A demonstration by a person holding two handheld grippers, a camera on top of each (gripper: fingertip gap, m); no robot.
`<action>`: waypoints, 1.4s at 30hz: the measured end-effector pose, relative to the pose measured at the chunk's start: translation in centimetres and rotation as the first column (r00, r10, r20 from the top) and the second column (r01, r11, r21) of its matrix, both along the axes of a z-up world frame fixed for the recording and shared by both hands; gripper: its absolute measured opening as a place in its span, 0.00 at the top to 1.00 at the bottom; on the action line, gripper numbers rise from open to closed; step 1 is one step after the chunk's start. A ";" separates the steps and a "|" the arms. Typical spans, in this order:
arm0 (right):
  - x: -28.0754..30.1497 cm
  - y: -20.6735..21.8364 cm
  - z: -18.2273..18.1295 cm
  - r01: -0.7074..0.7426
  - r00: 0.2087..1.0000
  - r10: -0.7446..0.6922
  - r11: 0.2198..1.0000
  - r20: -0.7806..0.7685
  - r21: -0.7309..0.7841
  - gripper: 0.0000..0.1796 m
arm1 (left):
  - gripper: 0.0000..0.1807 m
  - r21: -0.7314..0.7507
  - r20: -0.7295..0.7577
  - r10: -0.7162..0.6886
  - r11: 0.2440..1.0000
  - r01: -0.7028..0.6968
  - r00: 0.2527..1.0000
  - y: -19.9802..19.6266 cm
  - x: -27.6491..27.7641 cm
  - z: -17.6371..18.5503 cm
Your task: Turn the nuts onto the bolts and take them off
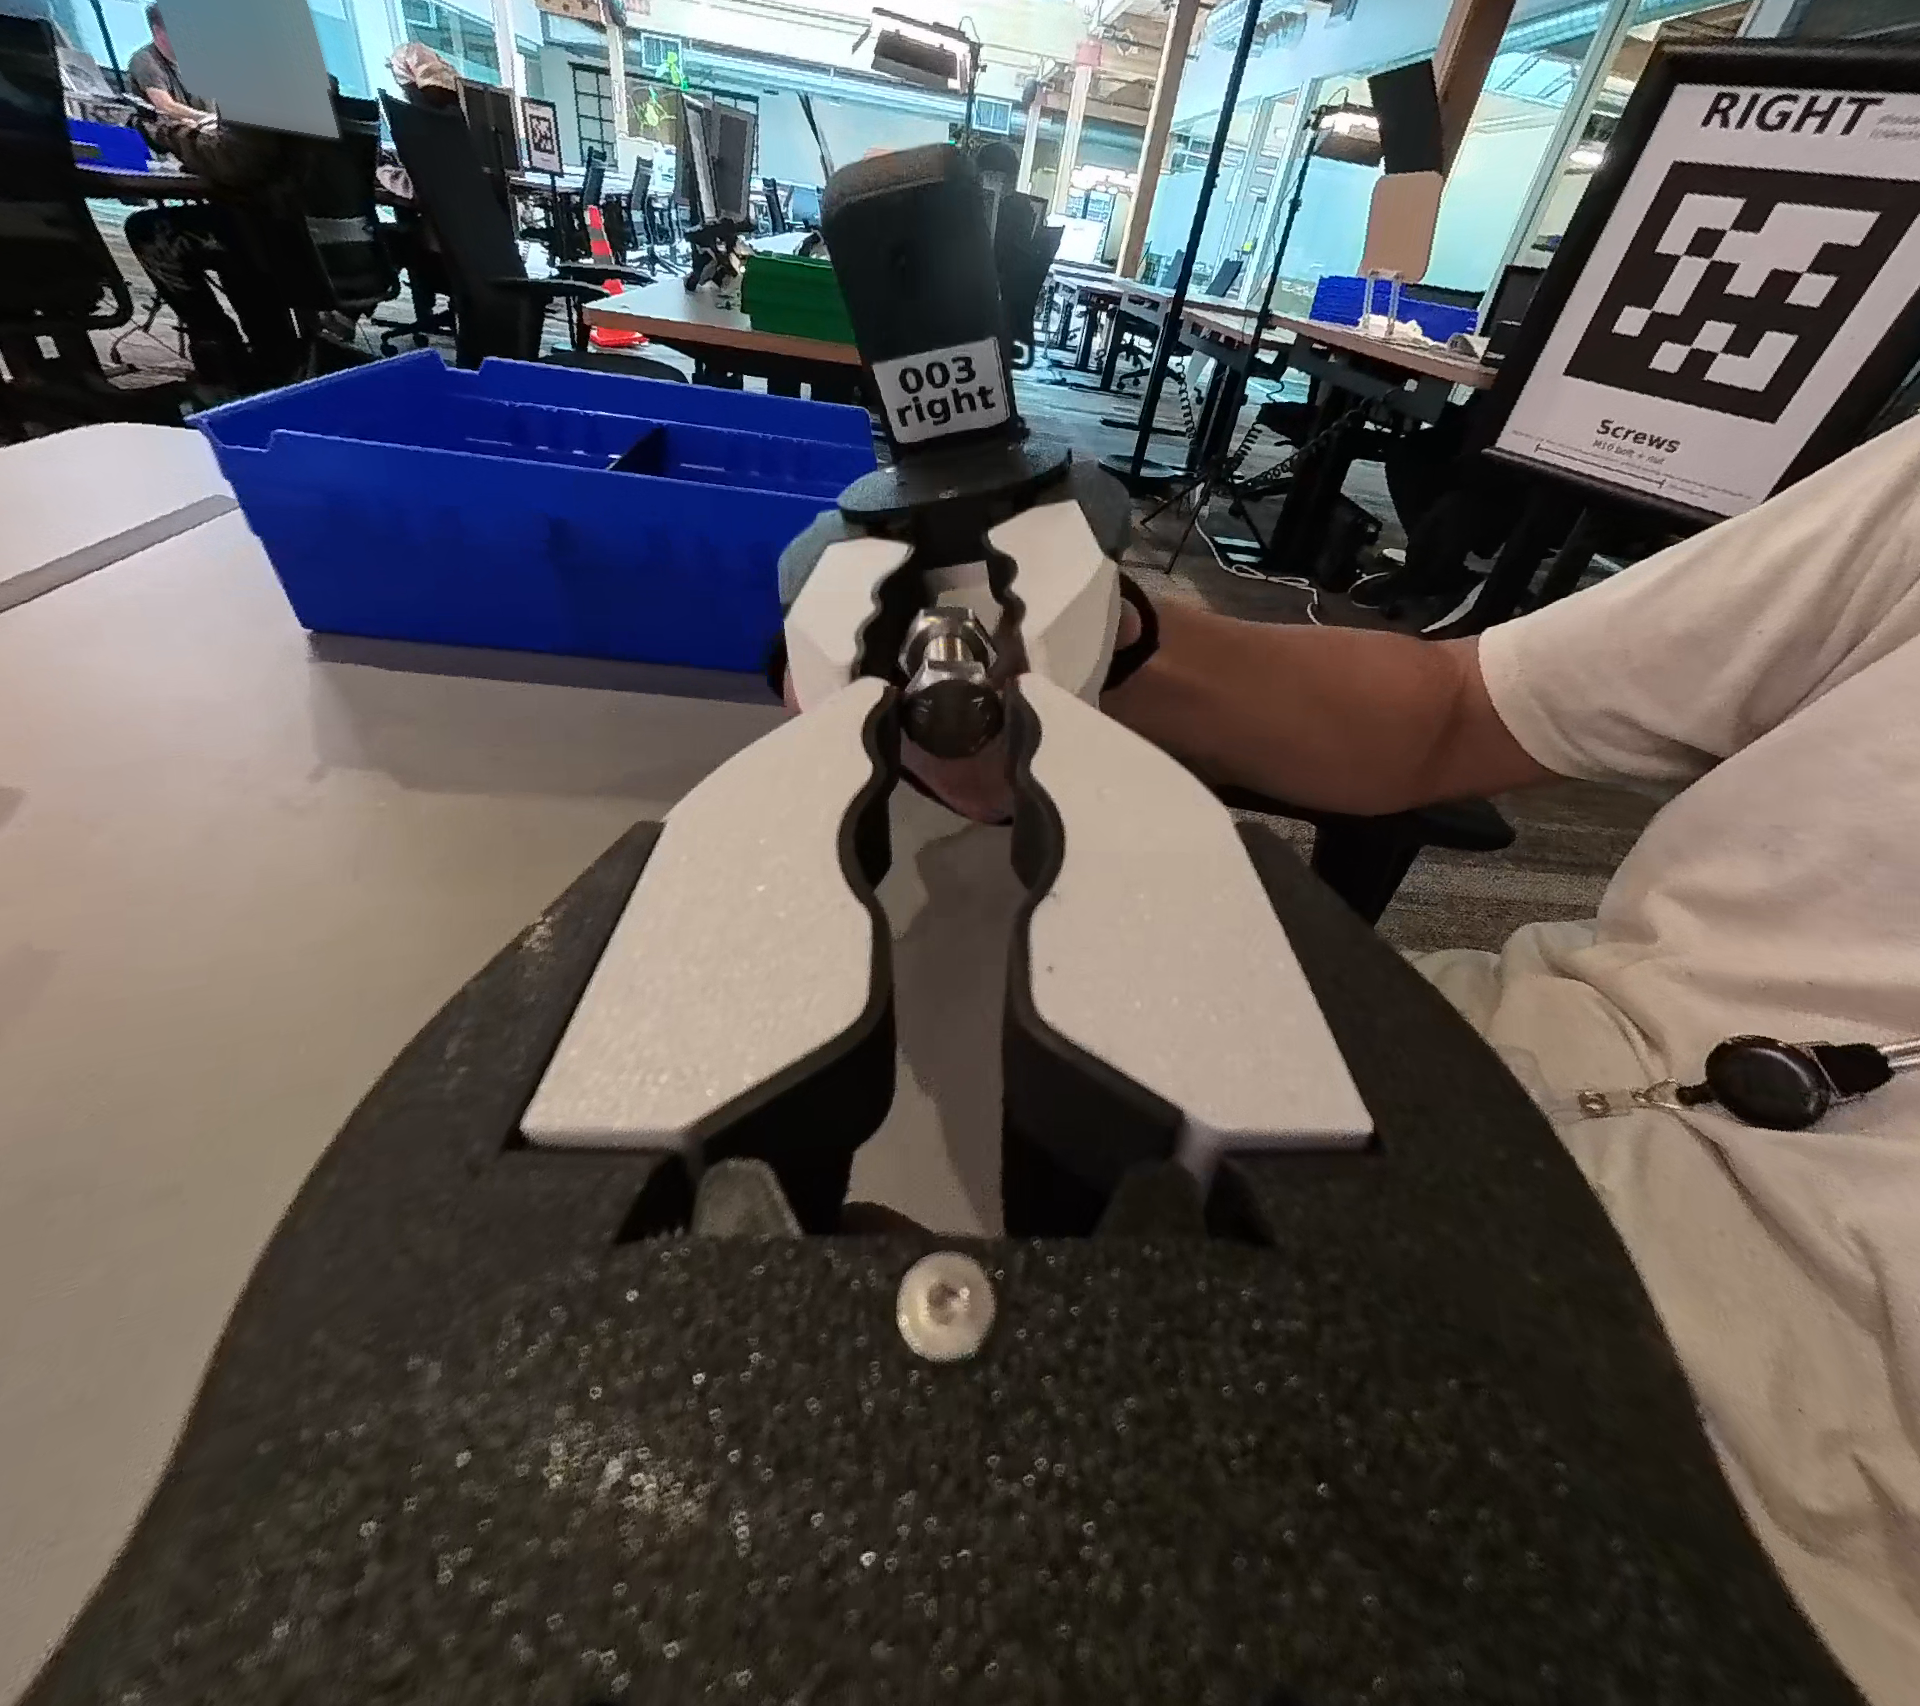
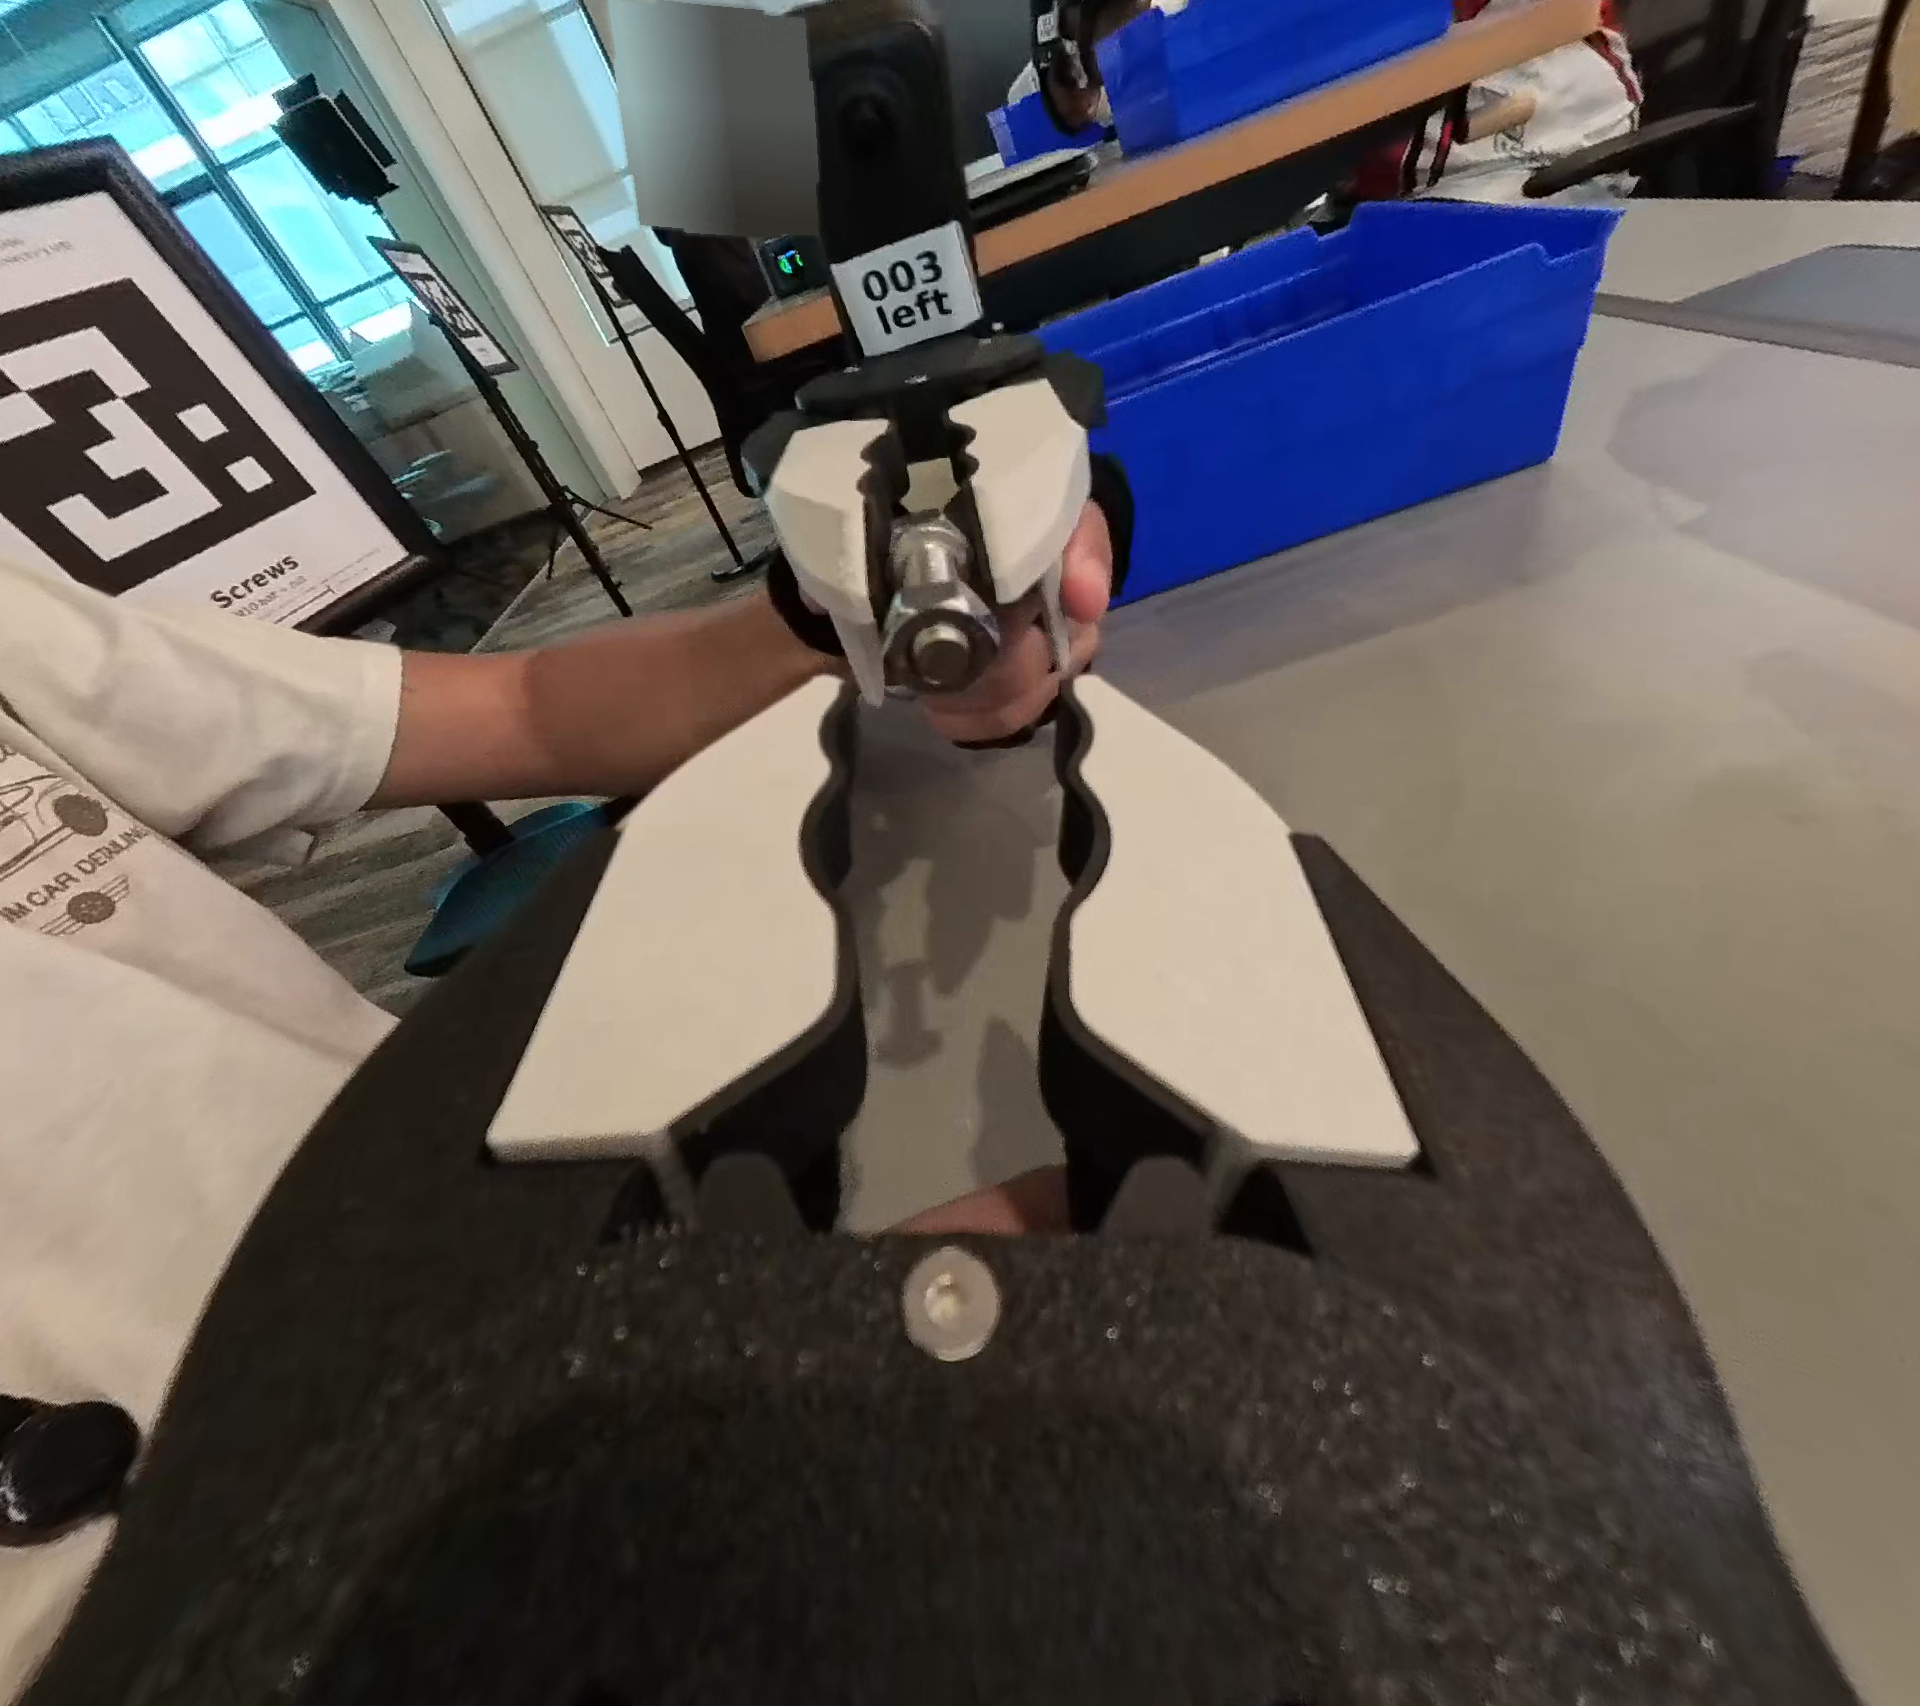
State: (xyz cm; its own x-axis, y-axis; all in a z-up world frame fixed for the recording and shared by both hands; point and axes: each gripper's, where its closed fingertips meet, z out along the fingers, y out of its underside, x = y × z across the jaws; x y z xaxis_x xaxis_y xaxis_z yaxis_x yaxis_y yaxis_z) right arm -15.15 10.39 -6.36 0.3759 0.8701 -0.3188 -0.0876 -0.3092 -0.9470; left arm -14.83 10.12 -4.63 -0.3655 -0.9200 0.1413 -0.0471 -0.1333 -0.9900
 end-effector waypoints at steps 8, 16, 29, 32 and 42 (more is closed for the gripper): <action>0.7 -0.4 2.3 0.002 0.995 0.003 0.999 -0.099 0.052 0.81 | 0.90 0.026 -0.024 0.016 1.000 -0.016 1.000 0.2 0.2 -0.5; 0.6 -0.5 2.7 -0.015 0.992 0.022 0.999 -0.127 0.050 0.81 | 0.90 0.022 -0.021 0.019 1.000 -0.019 1.000 0.3 0.1 -0.4; 1.2 -0.9 4.6 -0.019 0.980 0.034 0.997 -0.197 0.075 0.82 | 0.90 0.012 -0.009 0.014 1.000 -0.013 1.000 0.3 0.0 -0.1; 1.2 -0.3 2.0 -0.004 0.994 0.006 1.000 -0.108 0.023 0.81 | 0.90 0.003 0.004 0.004 1.000 -0.004 1.000 0.2 -0.1 0.1; 1.3 -0.6 3.5 -0.003 0.991 0.010 0.998 -0.134 0.058 0.82 | 0.90 0.013 -0.006 0.014 1.000 -0.014 1.000 0.3 0.0 -0.1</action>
